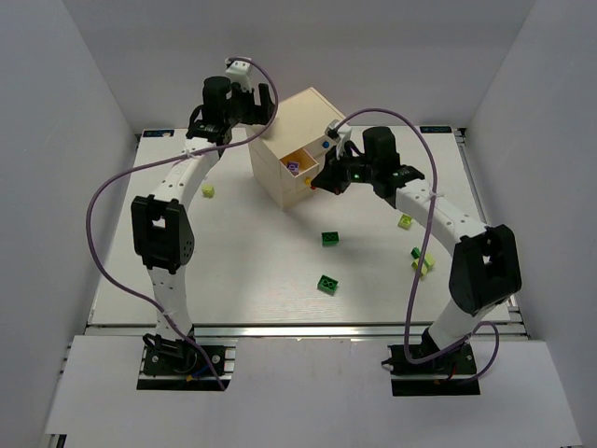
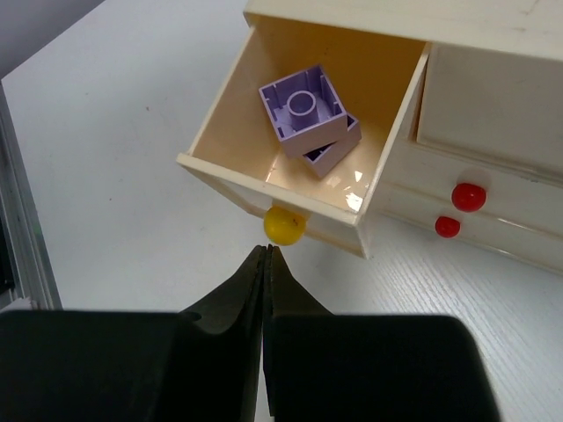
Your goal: Sort the legos into containers by color
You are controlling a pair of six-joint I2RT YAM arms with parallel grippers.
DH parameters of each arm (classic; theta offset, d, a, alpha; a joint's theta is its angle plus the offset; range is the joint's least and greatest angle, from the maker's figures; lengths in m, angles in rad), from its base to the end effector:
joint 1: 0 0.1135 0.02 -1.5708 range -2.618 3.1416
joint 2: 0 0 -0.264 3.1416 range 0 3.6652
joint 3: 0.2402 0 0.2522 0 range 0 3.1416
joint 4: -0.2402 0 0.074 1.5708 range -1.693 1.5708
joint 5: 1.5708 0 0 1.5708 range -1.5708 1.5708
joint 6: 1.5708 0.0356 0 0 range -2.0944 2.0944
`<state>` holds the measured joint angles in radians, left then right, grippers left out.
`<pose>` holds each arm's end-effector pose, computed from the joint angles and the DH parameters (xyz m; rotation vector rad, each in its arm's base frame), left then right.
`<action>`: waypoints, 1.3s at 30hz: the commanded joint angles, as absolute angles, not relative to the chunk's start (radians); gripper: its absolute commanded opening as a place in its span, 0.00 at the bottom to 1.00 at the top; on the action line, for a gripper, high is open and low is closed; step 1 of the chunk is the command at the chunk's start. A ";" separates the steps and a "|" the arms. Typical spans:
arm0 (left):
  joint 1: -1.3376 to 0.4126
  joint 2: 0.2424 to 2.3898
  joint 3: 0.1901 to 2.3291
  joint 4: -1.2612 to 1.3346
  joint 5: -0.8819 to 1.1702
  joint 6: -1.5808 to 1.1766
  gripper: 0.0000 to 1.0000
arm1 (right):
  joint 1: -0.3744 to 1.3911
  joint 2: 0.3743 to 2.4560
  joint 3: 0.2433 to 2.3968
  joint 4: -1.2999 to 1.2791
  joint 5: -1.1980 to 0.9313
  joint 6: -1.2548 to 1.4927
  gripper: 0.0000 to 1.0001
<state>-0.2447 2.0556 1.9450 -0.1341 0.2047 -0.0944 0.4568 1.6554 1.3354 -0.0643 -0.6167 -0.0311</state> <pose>0.4821 -0.1278 0.3533 0.2830 1.8089 -0.4253 0.3402 0.1902 0.3178 -0.8720 1.7802 0.8794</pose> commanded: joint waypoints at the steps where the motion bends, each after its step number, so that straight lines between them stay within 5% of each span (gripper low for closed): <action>1: -0.230 2.060 1.990 -0.172 0.287 -0.083 0.92 | 0.462 1.693 1.391 -0.012 -0.617 -0.025 0.02; 39: -0.221 2.111 1.919 -0.259 0.463 -0.014 0.90 | 0.514 1.963 1.647 0.130 -0.377 -0.023 0.01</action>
<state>-0.2157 2.1159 1.9572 -0.1547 0.4427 -0.0441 0.5110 1.9480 1.5795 0.0402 -0.4213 -0.0086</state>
